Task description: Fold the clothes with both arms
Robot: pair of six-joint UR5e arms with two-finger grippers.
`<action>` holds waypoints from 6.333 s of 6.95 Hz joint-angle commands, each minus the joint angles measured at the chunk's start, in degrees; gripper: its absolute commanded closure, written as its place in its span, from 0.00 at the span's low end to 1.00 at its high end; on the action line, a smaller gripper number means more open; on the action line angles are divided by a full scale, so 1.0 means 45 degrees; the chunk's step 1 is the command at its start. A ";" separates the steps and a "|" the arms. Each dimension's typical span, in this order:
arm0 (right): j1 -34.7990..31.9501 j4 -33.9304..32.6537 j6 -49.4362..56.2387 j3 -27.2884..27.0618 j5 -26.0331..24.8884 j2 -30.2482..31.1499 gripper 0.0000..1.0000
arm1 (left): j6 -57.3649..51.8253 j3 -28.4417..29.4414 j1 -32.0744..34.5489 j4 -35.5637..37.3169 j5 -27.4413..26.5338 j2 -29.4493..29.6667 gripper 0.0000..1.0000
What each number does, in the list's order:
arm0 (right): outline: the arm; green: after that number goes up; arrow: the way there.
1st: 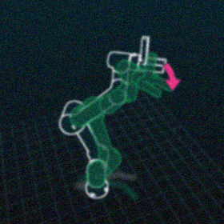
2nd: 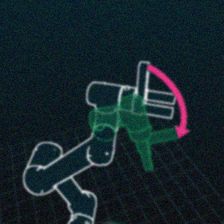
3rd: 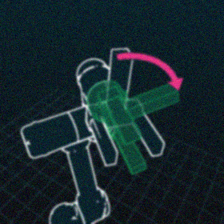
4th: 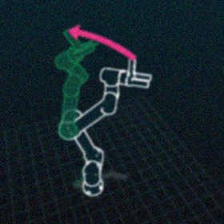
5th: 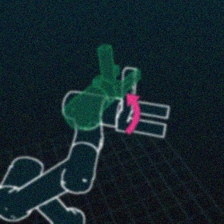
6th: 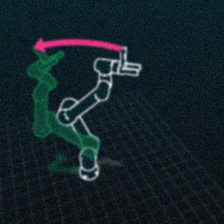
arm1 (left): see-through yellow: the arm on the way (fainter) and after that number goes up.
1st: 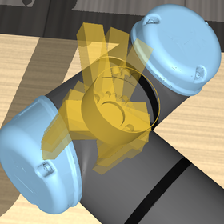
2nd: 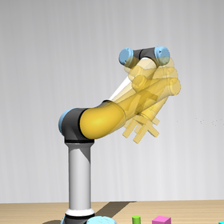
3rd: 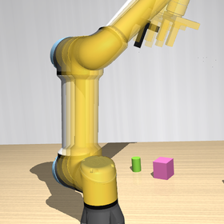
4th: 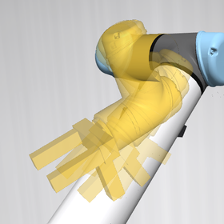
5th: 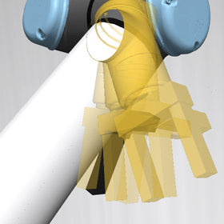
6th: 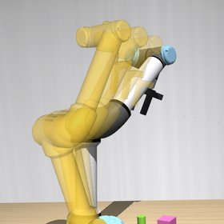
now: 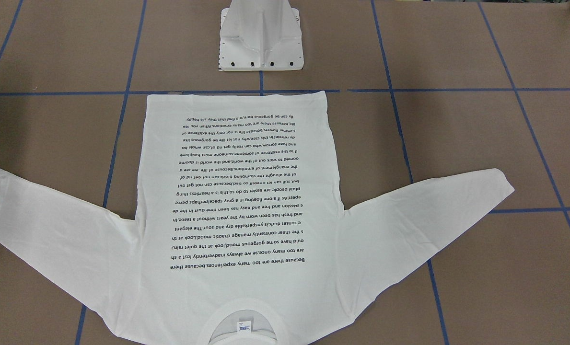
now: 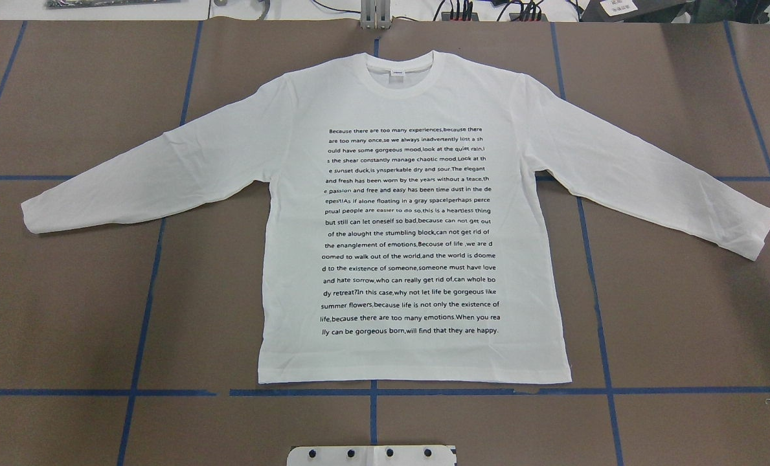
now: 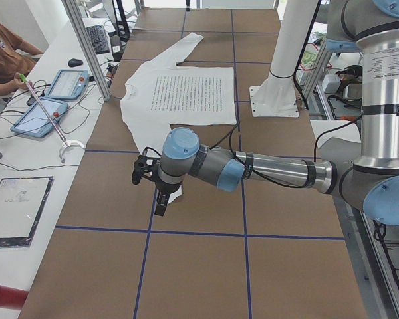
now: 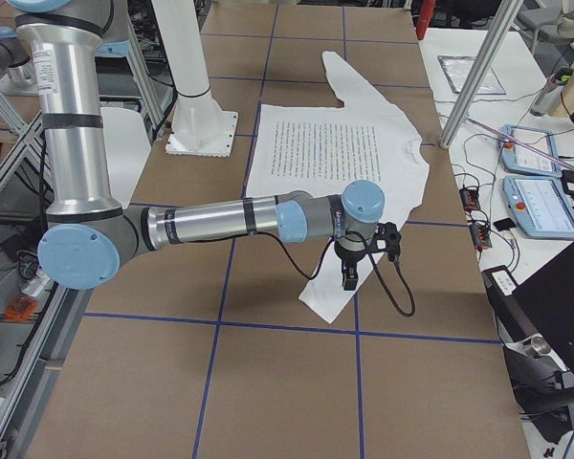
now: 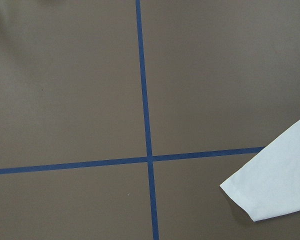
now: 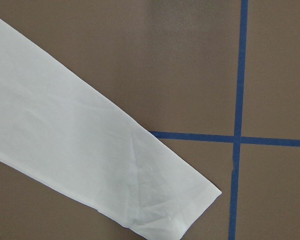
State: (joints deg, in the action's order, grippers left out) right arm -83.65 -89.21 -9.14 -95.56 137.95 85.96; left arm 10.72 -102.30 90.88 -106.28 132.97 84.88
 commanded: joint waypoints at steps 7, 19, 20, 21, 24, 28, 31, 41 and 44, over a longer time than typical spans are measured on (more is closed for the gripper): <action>0.0539 0.0643 -0.0174 0.0157 0.1312 0.0644 0.00 | -0.0098 0.0135 -0.0020 -0.0229 0.0530 -0.0133 0.00; 0.2084 0.5410 -0.5254 0.5943 0.0029 -0.0645 0.11 | -0.0195 0.0174 -0.0039 -0.0346 0.0588 -0.0094 0.00; 0.2142 0.5468 -0.5234 0.6272 0.0029 -0.0684 0.12 | -0.0215 0.0174 -0.0039 -0.0365 0.0569 -0.0094 0.00; 0.2278 0.5488 -0.5254 0.6411 0.0029 -0.0781 0.14 | -0.0215 0.0174 -0.0039 -0.0365 0.0530 -0.0094 0.00; 0.2494 0.5469 -0.5254 0.6529 0.0010 -0.0899 0.36 | -0.0215 0.0174 -0.0039 -0.0365 0.0530 -0.0094 0.00; 0.2494 0.5488 -0.5273 0.6472 0.0029 -0.0938 1.00 | -0.0176 0.0174 -0.0039 -0.0365 0.0530 -0.0094 0.00; 0.2397 0.5334 -0.5292 0.5289 0.0204 -0.0919 1.00 | -0.0137 0.0116 -0.0039 -0.0365 0.0530 -0.0094 0.00; 0.6822 0.5039 -1.9519 0.5692 -0.2363 -0.9879 1.00 | -0.0098 0.0038 -0.0039 -0.0873 0.0705 -0.0094 0.00; 1.0023 0.7102 -2.1987 0.6606 -0.6171 -1.1932 1.00 | -0.0137 0.0057 -0.0058 -0.0854 0.0802 -0.0094 0.00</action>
State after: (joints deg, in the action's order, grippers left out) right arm -44.33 -61.39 -104.19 -67.06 116.86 34.94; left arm 10.20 -102.13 90.68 -110.15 136.29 84.46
